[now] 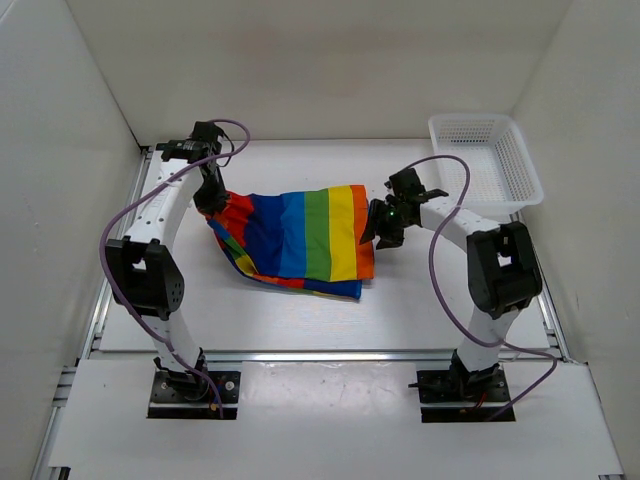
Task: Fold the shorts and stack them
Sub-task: Fold the shorts
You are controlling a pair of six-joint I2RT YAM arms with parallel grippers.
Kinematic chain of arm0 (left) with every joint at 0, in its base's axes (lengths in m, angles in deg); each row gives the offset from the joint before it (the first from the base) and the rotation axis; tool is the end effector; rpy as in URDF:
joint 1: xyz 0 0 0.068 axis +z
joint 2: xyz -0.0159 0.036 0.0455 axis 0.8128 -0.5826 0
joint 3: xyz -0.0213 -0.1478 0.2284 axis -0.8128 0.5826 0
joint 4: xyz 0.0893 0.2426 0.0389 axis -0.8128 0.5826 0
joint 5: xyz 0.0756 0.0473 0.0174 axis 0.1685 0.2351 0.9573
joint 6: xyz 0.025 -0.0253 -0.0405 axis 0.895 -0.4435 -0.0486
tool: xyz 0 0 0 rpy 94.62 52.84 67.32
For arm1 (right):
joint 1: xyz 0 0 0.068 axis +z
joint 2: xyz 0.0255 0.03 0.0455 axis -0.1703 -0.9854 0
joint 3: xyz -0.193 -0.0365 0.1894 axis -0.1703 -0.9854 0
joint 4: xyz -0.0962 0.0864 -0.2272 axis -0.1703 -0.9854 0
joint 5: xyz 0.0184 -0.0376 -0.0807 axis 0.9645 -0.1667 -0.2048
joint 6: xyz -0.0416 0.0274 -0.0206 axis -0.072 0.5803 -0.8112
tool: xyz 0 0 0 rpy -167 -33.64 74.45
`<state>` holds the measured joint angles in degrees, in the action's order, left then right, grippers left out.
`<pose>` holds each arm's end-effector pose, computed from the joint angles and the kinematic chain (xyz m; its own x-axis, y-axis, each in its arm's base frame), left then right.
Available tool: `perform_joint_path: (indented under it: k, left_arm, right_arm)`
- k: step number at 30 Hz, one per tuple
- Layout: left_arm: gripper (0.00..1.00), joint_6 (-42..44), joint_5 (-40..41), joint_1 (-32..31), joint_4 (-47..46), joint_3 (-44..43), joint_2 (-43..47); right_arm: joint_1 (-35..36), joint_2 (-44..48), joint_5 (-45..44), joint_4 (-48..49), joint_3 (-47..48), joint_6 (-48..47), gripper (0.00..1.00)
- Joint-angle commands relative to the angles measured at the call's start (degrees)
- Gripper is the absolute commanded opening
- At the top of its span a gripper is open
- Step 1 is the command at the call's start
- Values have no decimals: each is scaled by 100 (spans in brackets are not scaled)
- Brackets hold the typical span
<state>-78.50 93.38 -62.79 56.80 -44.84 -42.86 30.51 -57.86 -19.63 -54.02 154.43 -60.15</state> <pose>0.3574 -0.0448 0.3155 -0.8823 -0.2831 -0.3761 -0.3288 0.9423 0.0621 0.3489 0.1412 0.1940 -0.9265 0.1363 -0.3507 -0.0294 0.9030 0.4287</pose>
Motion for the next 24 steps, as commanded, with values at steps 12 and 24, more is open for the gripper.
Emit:
perform_joint_path:
  k: [12, 24]
  left_arm:
    - [10, 58, -31, -256, 105, -721, 289]
    - [10, -345, -93, -2320, 290, -2092, -878]
  right_arm:
    - [231, -958, -7, 613, -161, 106, 25]
    - [469, -1170, -7, 666, -4, 264, 2]
